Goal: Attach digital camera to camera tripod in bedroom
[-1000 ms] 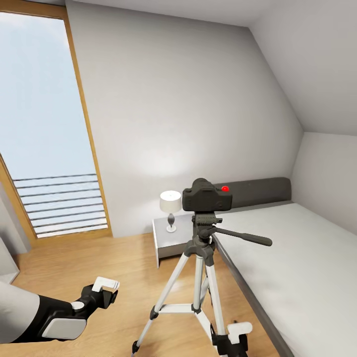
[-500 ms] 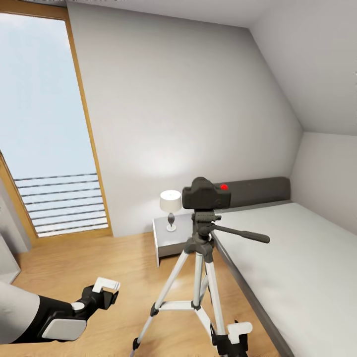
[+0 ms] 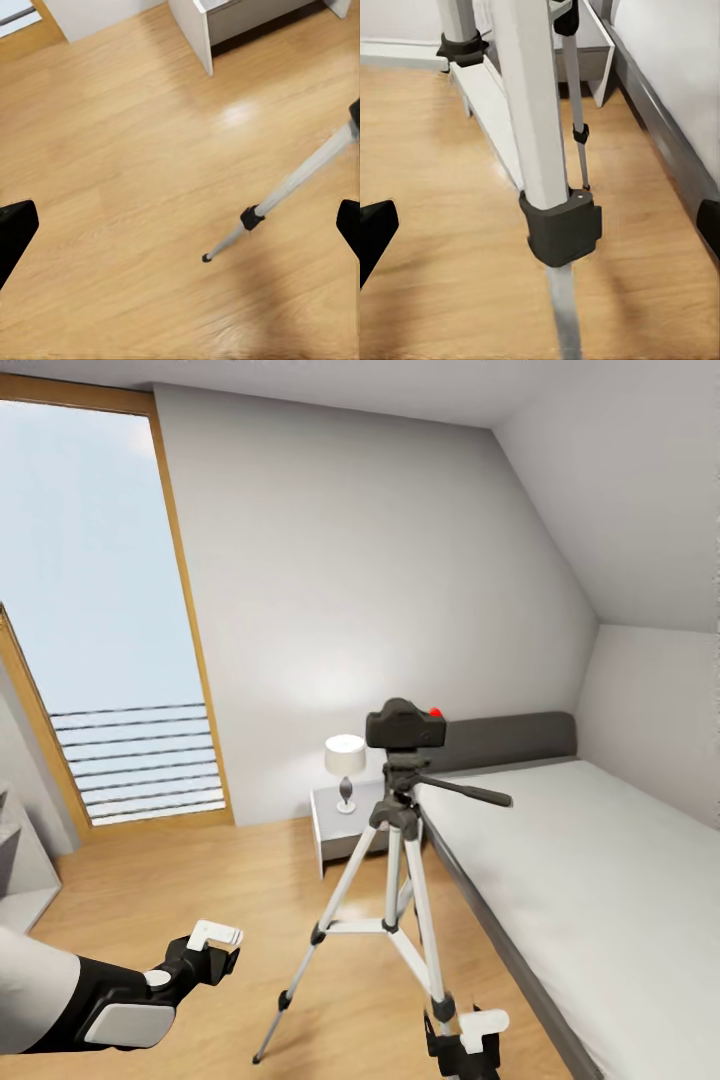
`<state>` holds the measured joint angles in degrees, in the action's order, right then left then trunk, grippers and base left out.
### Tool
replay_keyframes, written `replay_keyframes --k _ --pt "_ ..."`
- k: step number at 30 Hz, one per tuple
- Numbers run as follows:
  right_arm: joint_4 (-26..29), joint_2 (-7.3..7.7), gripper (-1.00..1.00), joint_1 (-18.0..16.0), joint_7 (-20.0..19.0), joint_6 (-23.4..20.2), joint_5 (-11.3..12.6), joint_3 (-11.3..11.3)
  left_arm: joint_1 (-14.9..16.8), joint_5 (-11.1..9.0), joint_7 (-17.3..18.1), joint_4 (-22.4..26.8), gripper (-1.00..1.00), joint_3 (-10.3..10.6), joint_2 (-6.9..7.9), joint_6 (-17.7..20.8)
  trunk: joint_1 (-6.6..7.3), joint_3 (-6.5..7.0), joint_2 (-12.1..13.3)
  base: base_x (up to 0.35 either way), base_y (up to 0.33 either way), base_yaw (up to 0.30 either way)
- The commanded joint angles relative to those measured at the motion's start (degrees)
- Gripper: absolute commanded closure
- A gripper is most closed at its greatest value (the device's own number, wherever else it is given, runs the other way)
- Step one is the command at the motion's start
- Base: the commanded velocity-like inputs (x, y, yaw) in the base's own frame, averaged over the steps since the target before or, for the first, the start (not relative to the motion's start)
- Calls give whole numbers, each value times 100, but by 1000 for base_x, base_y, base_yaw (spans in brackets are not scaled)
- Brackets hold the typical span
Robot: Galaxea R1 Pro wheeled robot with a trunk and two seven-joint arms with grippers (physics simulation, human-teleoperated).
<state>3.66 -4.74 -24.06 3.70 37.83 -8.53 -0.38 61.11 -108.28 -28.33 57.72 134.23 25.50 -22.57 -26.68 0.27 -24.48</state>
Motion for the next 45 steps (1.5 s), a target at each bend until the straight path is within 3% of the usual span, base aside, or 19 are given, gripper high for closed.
replay_keyframes --k 1,20,26,30,31,32,35,45 --pt "-6 -1 -100 -2 38 10 -52 -6 6 -34 -5 11 -100 17 -1 -37 1 -3 -5 -345 0 0" --pt "-6 -1 -100 -2 27 -31 -47 6 6 -35 -5 2 -100 15 -1 -32 1 -3 -5 -344 0 0" --pt "-139 3 -100 -2 57 -95 -50 11 6 -35 -19 2 -100 15 -1 76 1 -3 -5 -130 0 0" --pt "-263 20 -100 -2 80 -517 -44 12 6 -35 -22 8 -100 15 0 234 1 -3 -5 -16 0 0" --pt "-271 41 -100 -2 81 -793 -44 12 6 -35 -26 22 -100 15 0 285 1 -3 -5 -6 0 0" --pt "-274 88 -100 -2 63 -1467 -47 9 6 -38 -29 103 -100 15 2 348 1 -3 -5 -2 0 0" --pt "-265 111 -100 -2 50 -2016 -47 5 6 -42 -31 199 -100 15 10 379 1 -3 -5 -1 0 0" --pt "-265 117 -100 -2 35 -2289 -43 9 6 -45 -35 248 -100 14 205 397 1 -3 -5 0 0 0"
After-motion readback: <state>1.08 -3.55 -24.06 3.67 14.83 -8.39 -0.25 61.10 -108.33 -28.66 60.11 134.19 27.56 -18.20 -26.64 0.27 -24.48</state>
